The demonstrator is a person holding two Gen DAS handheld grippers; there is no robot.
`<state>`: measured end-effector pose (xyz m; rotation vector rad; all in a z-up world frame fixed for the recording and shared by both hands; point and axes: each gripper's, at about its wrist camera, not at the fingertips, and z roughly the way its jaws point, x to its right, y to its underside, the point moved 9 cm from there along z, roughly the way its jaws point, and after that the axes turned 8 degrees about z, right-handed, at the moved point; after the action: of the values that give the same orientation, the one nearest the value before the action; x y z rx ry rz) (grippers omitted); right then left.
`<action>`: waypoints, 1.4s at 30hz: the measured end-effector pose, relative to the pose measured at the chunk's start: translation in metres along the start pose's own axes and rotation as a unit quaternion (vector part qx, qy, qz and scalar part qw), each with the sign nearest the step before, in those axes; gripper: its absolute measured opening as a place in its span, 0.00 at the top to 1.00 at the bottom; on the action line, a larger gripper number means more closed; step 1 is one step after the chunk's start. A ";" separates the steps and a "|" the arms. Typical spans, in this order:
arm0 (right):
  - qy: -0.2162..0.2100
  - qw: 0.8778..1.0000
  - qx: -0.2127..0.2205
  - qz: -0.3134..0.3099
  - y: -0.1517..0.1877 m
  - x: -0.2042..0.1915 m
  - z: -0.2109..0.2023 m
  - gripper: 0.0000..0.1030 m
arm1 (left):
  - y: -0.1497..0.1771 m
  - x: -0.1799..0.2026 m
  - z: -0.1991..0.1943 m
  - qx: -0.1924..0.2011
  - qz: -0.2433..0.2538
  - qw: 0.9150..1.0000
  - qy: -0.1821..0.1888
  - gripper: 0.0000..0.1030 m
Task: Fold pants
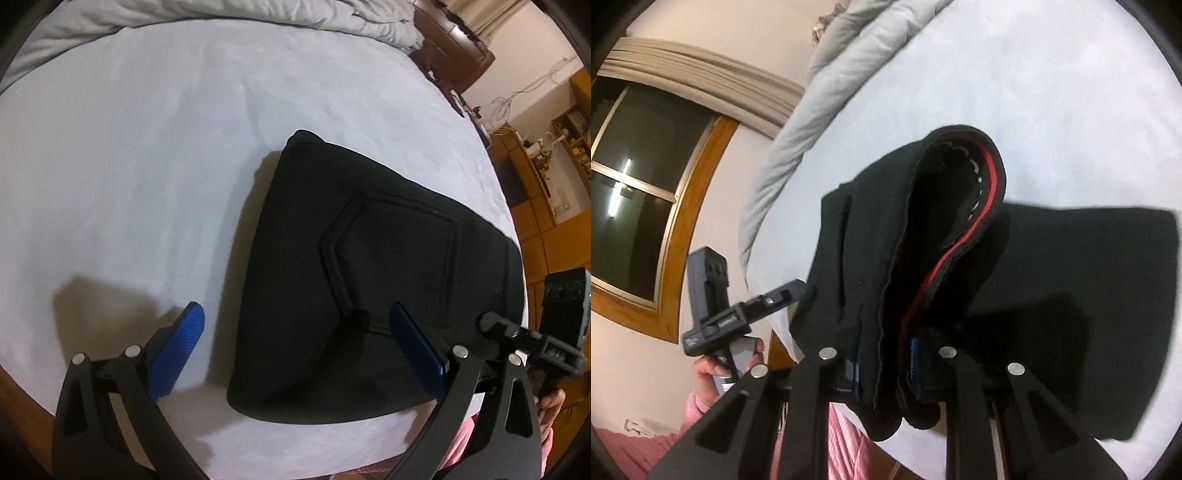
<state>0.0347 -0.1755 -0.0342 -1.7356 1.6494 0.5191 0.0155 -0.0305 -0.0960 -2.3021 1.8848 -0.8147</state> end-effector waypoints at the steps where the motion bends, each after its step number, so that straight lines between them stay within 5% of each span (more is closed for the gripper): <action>1: 0.003 1.000 0.006 0.000 -0.001 0.001 -0.007 0.81 | -0.001 0.006 0.000 0.001 0.007 1.000 0.002 0.03; 11: 0.038 0.998 0.038 0.028 -0.003 0.040 -0.067 0.81 | -0.009 0.063 0.010 0.004 0.057 0.998 0.022 0.03; 16: 0.049 0.997 0.034 0.056 0.000 0.071 -0.062 0.84 | -0.006 0.084 0.025 -0.005 0.082 0.996 0.016 0.03; 19: 0.106 0.992 0.016 0.066 0.003 0.098 -0.041 0.84 | -0.005 0.085 0.037 -0.015 0.085 0.996 0.008 0.03; 24: 0.132 0.988 0.003 0.086 0.003 0.125 -0.019 0.80 | -0.003 0.087 0.056 -0.021 0.107 0.994 -0.025 0.03; 30: 0.138 0.988 0.012 0.071 0.001 0.109 -0.038 0.69 | -0.002 0.094 0.054 -0.020 0.145 0.988 -0.041 0.03; 35: 0.204 0.977 0.070 0.001 -0.023 0.082 -0.069 0.67 | -0.017 0.093 0.037 0.004 0.123 0.992 -0.027 0.03; 38: 0.169 0.981 0.091 -0.019 -0.042 0.054 -0.073 0.67 | -0.030 0.101 0.025 0.025 0.123 0.992 -0.015 0.03; 42: 0.151 0.986 0.068 -0.018 -0.053 0.050 -0.049 0.67 | -0.038 0.112 0.030 0.026 0.125 0.992 0.005 0.03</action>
<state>0.0845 -0.2477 -0.0248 -1.8043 1.8084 0.1244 0.0747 -0.1329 -0.0676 -1.9816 2.0722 -0.8326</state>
